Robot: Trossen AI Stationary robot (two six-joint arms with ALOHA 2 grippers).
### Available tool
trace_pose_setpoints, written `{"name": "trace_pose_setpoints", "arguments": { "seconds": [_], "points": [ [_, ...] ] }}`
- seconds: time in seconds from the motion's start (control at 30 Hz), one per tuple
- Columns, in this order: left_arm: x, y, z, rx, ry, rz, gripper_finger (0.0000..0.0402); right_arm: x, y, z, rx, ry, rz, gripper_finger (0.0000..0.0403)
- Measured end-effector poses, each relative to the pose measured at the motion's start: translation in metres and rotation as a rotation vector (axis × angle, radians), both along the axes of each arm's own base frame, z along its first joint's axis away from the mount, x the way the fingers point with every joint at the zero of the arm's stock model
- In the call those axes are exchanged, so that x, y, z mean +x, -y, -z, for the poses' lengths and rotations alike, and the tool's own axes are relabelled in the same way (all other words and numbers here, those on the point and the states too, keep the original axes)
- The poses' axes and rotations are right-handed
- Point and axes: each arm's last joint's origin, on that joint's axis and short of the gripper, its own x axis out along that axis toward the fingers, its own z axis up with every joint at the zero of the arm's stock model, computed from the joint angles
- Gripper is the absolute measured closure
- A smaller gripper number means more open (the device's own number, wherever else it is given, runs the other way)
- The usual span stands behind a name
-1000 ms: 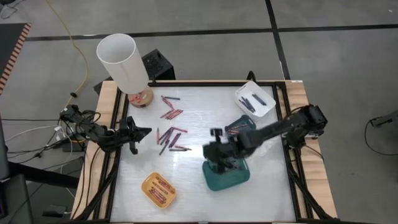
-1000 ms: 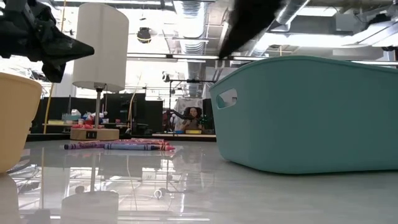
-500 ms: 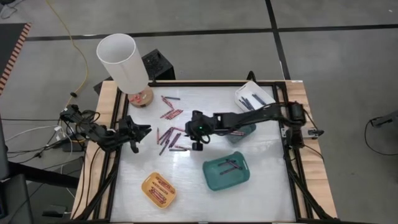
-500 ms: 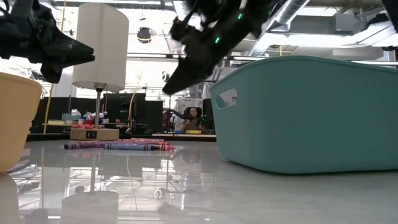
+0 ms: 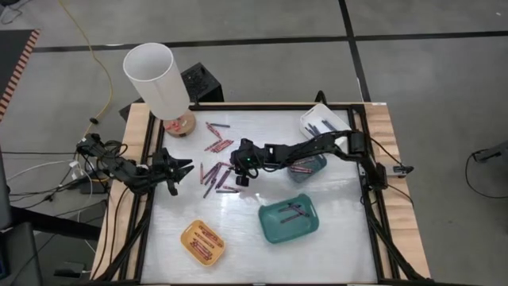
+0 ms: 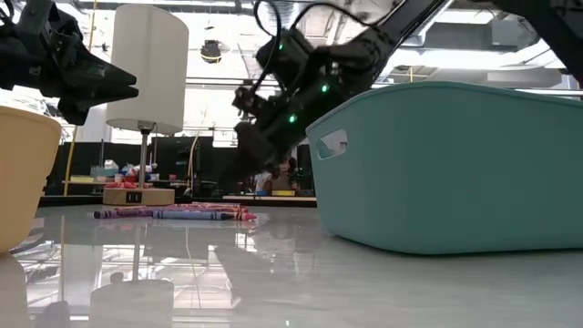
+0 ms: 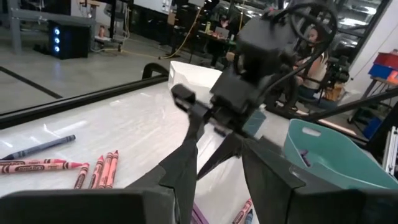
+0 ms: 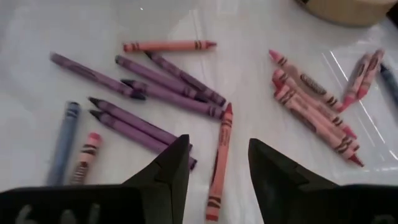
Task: Sort crayons
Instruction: Put the red crayon into the yellow bin
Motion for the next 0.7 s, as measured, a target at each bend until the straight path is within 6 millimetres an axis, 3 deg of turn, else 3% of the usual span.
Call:
{"name": "trace_pose_setpoints", "arguments": {
  "seconds": [0.17, 0.7],
  "points": [
    [0.0, 0.0, 0.0, 0.001, -0.002, 0.0, 0.0285, 0.004, 0.004, 0.019, 0.015, -0.02, 0.016, 0.0242],
    [0.001, 0.001, 0.004, -0.036, -0.005, 0.009, 0.0285, 0.002, 0.018, 0.039, 0.069, -0.089, 0.09, 0.0247]
  ]
}}
